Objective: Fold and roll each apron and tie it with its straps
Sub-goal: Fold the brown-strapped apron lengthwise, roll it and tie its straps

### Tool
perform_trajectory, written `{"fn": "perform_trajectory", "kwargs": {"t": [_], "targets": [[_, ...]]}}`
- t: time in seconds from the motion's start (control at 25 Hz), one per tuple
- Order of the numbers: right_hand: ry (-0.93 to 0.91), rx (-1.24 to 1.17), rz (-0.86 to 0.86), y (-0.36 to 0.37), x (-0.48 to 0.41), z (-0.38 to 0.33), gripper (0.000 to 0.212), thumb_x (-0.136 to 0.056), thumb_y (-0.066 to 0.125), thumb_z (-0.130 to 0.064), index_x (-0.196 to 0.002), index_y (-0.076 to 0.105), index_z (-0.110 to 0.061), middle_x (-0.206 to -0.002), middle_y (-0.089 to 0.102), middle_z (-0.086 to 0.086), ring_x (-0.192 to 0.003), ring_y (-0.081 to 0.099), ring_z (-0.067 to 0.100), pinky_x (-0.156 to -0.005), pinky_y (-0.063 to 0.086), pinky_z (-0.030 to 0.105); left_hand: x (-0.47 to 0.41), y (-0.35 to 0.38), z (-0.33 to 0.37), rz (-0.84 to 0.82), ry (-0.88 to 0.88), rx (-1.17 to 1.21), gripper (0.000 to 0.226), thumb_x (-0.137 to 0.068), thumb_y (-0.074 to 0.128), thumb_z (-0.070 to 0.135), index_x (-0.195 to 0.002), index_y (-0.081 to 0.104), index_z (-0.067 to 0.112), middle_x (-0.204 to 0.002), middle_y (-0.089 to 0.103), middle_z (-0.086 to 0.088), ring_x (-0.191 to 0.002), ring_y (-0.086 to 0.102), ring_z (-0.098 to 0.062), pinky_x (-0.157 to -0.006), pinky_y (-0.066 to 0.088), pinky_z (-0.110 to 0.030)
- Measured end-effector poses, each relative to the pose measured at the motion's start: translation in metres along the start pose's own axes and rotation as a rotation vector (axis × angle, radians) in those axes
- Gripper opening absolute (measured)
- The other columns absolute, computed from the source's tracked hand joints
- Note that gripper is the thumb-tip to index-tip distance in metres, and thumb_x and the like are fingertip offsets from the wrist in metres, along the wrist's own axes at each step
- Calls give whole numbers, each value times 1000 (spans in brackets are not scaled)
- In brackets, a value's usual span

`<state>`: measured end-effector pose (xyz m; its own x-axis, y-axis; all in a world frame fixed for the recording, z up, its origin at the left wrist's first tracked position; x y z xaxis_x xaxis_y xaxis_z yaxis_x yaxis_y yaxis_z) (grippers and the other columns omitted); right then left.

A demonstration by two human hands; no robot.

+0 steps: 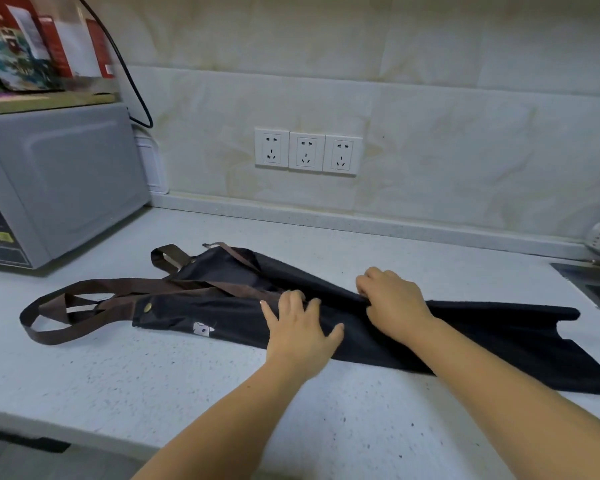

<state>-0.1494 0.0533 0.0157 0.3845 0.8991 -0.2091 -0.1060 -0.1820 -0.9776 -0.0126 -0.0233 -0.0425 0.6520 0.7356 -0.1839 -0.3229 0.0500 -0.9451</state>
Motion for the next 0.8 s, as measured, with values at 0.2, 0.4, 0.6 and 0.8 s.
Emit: {"fn": "perform_trajectory", "kwargs": {"t": [0.2,0.4,0.6,0.8], "targets": [[153,-175,79,33,46,0,34,-80,39,4,-96,43,-26,-94,53,-9,-91,46,15,-106,32,39,-2,-12,-15,192,-258,390,27,-93,50,27,-104,59,3,-129,44,-15,-131,33,-32,-116,22,-45],[23,-121,277,34,54,-7,46,-74,60,1,-107,71,-28,-96,69,-10,-91,63,20,-88,46,36,10,-28,-49,359,-524,1447,48,-96,53,37,-139,40,20,-131,55,1,-115,54,-13,-96,41,-30],[-61,-182,250,33,61,-14,30,-82,66,-22,-110,72,-31,-82,52,-10,-78,50,14,-70,43,27,6,-28,-52,271,-552,1287,81,-89,61,12,-154,15,26,-135,48,2,-103,55,-16,-84,45,-28],[-44,-290,179,33,62,-16,34,-93,51,-29,-124,63,-37,-83,42,-13,-83,40,8,-72,30,21,15,-51,-69,644,-624,914,85,-77,51,-13,-150,23,19,-141,34,-12,-124,39,-30,-100,36,-34]]}}
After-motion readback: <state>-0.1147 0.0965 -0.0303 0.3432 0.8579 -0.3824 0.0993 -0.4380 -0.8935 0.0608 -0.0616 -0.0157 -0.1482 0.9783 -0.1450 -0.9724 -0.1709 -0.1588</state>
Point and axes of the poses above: each hand's wrist, its own x-axis away from the middle knuckle, its own y-axis out of the palm, z = x × y, the point moved 4 cm from there along -x, towards the middle knuckle
